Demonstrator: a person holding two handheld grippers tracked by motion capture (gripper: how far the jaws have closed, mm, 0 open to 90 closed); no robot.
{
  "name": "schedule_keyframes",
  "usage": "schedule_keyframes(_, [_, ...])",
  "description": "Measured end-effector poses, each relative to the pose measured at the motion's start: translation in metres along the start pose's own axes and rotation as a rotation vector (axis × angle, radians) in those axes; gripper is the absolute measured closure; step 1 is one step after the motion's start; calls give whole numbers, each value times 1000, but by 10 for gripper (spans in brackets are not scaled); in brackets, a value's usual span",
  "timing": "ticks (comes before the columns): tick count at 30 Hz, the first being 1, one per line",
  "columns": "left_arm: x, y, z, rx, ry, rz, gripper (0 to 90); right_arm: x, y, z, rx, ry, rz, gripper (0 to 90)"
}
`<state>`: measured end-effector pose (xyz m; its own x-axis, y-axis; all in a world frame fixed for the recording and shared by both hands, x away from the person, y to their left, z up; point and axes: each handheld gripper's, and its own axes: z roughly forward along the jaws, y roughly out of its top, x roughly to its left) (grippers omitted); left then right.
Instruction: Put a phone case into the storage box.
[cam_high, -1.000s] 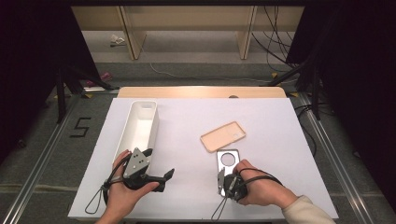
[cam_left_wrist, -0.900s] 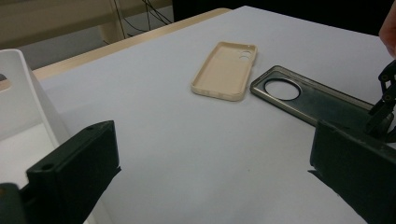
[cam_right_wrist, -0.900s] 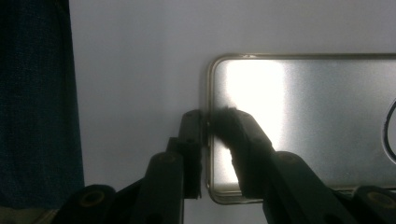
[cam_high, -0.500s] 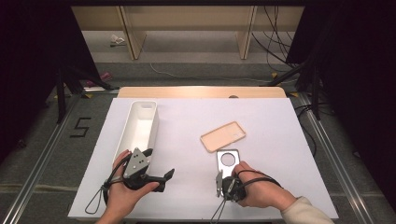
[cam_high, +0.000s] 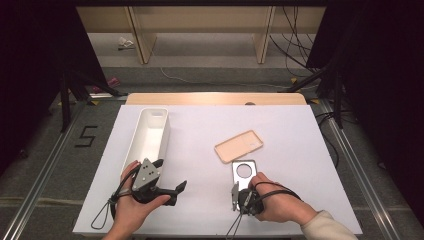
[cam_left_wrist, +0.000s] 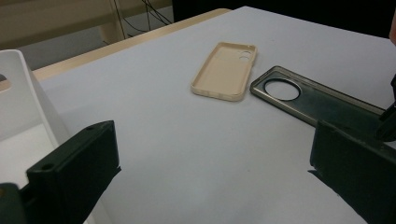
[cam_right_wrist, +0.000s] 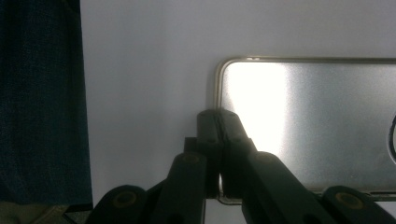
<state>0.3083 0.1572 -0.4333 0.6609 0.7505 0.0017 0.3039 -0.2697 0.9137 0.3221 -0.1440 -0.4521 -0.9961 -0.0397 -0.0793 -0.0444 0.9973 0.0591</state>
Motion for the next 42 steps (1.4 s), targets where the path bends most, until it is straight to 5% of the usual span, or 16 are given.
schedule_keyframes(7, [0,0,0,1,0,-1,9,-1,-3,-3,-15,12,14,892])
schedule_keyframes(20, [0,0,0,-2,1,-3,9,-6,-17,-27,-171,9,73,896])
schedule_keyframes(30, [0,0,0,-1,2,-1,11,-10,-28,-43,-274,-31,117,896])
schedule_keyframes(42, [-2,2,0,9,0,-4,18,-13,-30,-37,-405,-80,108,896])
